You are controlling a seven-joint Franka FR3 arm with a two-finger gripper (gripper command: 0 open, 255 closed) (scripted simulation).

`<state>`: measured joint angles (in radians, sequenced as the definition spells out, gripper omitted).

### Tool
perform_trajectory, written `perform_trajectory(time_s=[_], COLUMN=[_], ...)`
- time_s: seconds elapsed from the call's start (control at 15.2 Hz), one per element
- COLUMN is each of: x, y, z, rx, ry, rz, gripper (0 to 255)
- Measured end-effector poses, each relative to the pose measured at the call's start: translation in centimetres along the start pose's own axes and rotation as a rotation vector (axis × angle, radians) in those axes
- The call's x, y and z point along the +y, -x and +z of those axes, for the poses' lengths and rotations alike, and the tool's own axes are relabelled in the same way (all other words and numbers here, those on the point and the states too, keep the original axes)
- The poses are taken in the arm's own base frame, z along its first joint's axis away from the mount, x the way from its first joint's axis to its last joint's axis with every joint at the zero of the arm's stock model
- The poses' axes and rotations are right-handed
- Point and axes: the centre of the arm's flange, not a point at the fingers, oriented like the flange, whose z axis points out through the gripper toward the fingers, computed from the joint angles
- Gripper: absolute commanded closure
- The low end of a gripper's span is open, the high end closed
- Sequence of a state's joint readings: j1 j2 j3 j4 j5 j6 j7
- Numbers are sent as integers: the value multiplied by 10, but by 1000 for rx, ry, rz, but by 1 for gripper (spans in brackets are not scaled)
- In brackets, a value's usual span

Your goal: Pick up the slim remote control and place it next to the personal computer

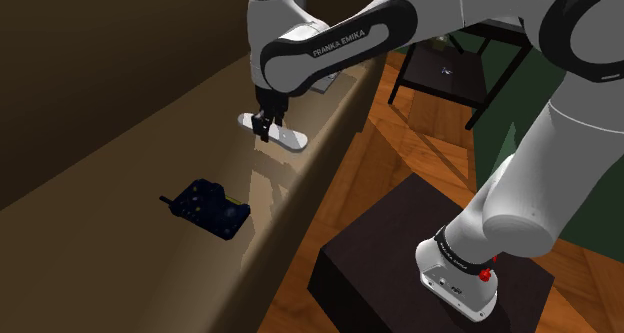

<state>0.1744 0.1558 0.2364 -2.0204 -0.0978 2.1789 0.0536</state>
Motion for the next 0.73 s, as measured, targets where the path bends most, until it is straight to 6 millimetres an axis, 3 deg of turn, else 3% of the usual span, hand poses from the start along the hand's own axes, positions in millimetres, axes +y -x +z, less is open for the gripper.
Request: perform_trajectory(time_s=[0.73], x=[4], y=[-2], z=[-58], rx=[0], ry=[0], rz=[0], gripper=[255])
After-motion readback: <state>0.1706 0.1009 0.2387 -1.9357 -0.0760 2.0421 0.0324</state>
